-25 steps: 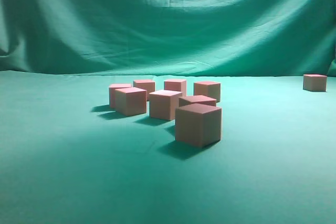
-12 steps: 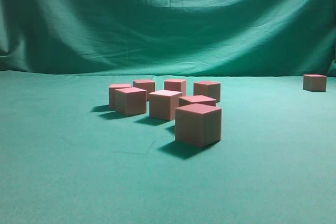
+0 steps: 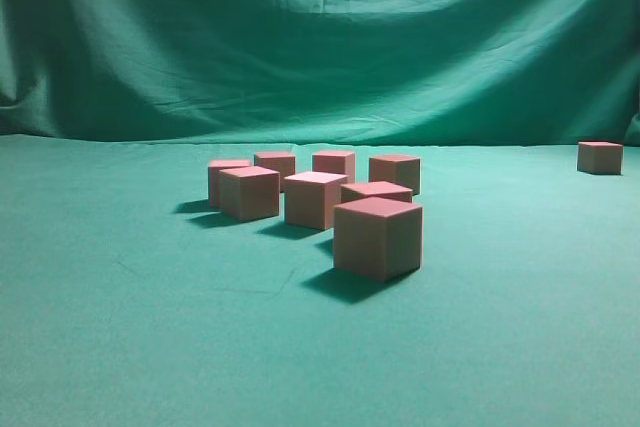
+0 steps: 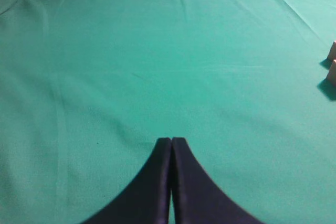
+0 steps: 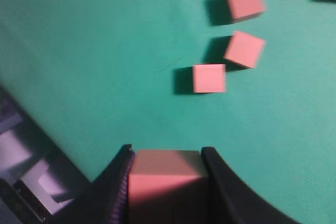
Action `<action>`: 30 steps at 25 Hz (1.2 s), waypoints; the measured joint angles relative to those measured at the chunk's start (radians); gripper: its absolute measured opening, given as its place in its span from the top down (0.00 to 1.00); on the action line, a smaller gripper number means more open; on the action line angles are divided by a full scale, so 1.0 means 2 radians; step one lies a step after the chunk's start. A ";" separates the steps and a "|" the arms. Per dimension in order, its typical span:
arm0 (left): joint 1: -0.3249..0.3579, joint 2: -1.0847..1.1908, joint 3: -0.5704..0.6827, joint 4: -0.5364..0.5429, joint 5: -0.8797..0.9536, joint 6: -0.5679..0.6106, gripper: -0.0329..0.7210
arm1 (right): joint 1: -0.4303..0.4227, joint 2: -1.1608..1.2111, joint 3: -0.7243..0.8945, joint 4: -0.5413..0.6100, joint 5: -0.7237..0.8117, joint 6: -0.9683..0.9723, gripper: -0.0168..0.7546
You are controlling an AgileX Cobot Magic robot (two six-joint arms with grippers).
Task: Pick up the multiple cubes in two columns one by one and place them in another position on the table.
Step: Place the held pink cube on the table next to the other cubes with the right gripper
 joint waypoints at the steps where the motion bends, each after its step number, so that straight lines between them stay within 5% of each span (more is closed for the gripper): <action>1: 0.000 0.000 0.000 0.000 0.000 0.000 0.96 | 0.015 0.002 0.001 -0.006 -0.007 -0.002 0.63; 9: 0.000 0.000 0.000 0.000 0.000 0.000 0.96 | 0.101 0.066 0.001 -0.056 -0.065 -0.056 0.63; 30: 0.000 0.000 0.000 0.000 0.000 0.000 0.96 | 0.106 0.247 -0.051 -0.100 -0.110 -0.105 0.63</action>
